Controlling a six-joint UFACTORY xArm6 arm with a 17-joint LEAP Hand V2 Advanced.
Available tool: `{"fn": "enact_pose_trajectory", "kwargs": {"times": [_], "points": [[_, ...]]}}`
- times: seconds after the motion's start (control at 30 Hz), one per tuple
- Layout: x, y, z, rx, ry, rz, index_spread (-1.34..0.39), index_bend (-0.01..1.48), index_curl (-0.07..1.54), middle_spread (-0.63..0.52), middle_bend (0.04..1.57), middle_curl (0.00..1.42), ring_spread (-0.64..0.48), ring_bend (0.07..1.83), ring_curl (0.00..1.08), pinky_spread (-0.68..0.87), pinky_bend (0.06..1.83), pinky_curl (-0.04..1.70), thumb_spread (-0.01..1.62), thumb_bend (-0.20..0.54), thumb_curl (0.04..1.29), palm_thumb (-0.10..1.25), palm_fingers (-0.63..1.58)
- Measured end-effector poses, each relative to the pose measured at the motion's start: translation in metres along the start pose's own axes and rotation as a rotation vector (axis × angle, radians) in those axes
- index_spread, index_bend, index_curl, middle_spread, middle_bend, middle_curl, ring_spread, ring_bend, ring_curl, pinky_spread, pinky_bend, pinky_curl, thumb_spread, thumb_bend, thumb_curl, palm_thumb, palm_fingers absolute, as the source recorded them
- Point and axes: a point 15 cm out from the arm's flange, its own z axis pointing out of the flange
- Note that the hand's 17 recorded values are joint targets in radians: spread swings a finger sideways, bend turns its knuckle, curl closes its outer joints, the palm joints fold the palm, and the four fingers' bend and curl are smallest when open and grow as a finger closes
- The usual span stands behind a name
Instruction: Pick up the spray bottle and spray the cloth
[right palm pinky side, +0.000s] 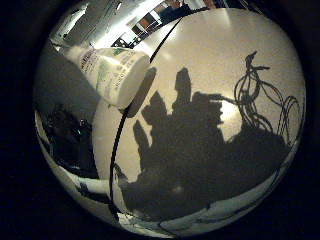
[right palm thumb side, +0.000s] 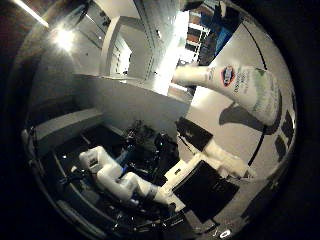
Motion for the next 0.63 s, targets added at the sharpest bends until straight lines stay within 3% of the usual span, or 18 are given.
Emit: {"fn": "enact_pose_trajectory", "kwargs": {"times": [0.63], "points": [[-0.0026, -0.0026, -0.003, 0.004, 0.003, -0.008, -0.42, 0.18, 0.33, -0.04, 0.21, 0.38, -0.05, 0.63, 0.25, 0.38, 0.6, 0.15, 1.01, -0.025, 0.38, 0.71, 0.34]]}}
